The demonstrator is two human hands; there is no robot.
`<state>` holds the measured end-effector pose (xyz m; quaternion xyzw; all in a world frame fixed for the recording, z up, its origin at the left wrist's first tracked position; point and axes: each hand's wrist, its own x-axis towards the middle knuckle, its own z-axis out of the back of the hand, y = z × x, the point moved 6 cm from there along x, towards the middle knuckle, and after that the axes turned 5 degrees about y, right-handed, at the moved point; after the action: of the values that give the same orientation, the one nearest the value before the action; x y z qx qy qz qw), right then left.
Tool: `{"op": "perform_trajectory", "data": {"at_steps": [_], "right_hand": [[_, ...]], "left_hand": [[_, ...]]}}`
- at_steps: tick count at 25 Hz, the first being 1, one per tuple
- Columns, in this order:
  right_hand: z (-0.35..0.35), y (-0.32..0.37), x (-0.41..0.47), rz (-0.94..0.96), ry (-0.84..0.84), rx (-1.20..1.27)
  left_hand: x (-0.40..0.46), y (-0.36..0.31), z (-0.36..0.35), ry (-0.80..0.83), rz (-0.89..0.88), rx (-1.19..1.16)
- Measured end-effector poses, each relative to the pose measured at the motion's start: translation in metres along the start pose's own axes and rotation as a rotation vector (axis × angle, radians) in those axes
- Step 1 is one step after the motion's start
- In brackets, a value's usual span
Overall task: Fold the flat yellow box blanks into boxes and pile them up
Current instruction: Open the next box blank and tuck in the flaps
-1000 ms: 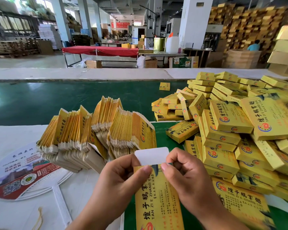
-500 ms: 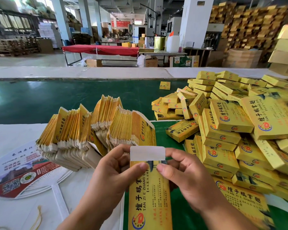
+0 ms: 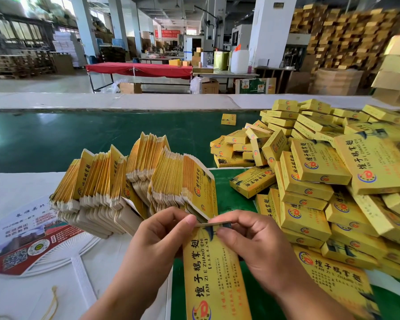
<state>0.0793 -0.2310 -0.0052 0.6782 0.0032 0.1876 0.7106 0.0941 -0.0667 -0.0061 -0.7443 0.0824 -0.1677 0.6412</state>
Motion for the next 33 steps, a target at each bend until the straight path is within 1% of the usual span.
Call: {"op": "perform_trajectory", "data": {"at_steps": [2, 4, 9, 13, 15, 17, 18, 20, 22, 23, 26, 29, 33], "right_hand": [[0.002, -0.001, -0.001, 0.001, -0.029, -0.034], [0.003, -0.002, -0.001, -0.012, -0.045, -0.022], [-0.001, -0.002, -0.001, -0.053, -0.015, 0.028], [0.001, -0.001, -0.002, -0.037, -0.056, -0.081], [0.003, 0.003, -0.004, 0.01, -0.123, -0.144], [0.009, 0.01, -0.007, 0.08, -0.248, -0.24], [0.011, 0.013, -0.01, 0.107, -0.311, -0.283], [0.01, 0.016, -0.013, 0.137, -0.386, -0.318], [0.002, 0.016, -0.014, 0.154, -0.374, -0.335], [-0.002, 0.015, -0.014, 0.153, -0.343, -0.339], [-0.009, 0.012, -0.012, 0.114, -0.28, -0.326], [-0.008, 0.014, -0.01, 0.107, -0.284, -0.305], [-0.003, 0.017, -0.01, 0.11, -0.314, -0.216]], "left_hand": [[0.001, 0.002, -0.001, 0.017, 0.054, -0.032], [0.001, 0.003, -0.001, 0.023, 0.071, -0.06], [0.0, 0.001, -0.002, -0.013, 0.035, -0.016], [-0.001, 0.003, -0.004, -0.018, 0.039, 0.016], [-0.001, 0.003, -0.001, -0.085, 0.027, 0.056], [-0.005, -0.003, 0.002, -0.188, -0.023, 0.212], [-0.007, -0.007, 0.001, -0.214, -0.043, 0.348], [-0.013, -0.012, -0.011, -0.167, -0.073, 0.676], [-0.016, -0.011, -0.024, -0.122, -0.085, 0.94], [-0.016, -0.01, -0.027, -0.122, -0.087, 0.994], [-0.016, -0.013, -0.025, -0.176, -0.158, 1.021], [-0.016, -0.018, -0.024, -0.172, -0.228, 1.074], [-0.017, -0.024, -0.026, -0.139, -0.238, 1.094]]}}
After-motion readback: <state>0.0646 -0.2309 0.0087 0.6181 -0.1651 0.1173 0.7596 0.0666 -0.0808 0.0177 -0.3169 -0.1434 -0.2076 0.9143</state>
